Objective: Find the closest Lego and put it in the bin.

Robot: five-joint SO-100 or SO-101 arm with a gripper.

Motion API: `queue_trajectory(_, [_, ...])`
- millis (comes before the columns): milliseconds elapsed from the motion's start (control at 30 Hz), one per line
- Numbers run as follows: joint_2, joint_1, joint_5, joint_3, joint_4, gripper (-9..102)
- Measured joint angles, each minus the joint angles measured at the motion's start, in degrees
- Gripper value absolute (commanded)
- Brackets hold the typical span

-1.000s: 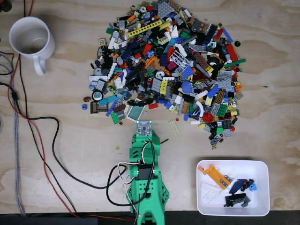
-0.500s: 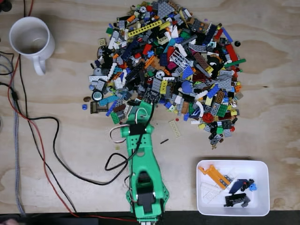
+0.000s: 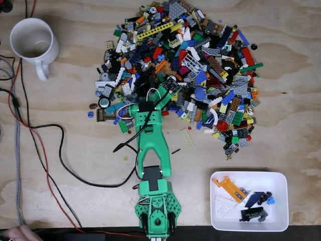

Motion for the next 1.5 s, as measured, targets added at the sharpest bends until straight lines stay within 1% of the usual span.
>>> queue_trajectory(400, [-4.13,0.00,2.02,-4.57,-1.76,16])
queue_trajectory(633, [-4.13,1.41,6.86,-4.75,-1.14,16])
queue_trajectory(833, [-4.13,3.87,13.97,-4.75,-1.05,17])
queue_trajectory(967, [-4.13,4.22,17.75,-4.75,-1.05,15])
queue_trajectory(1033, [-4.13,4.22,18.90,-4.75,-1.05,12])
queue_trajectory(1167, [-5.89,4.31,19.07,-4.75,-4.04,3])
queue_trajectory(1267, [-5.98,4.31,19.07,-4.48,-5.36,5])
queue_trajectory(1367, [-5.89,4.31,18.63,-3.78,-5.71,0])
queue_trajectory(1500, [-5.89,4.57,17.05,-3.78,-5.80,0])
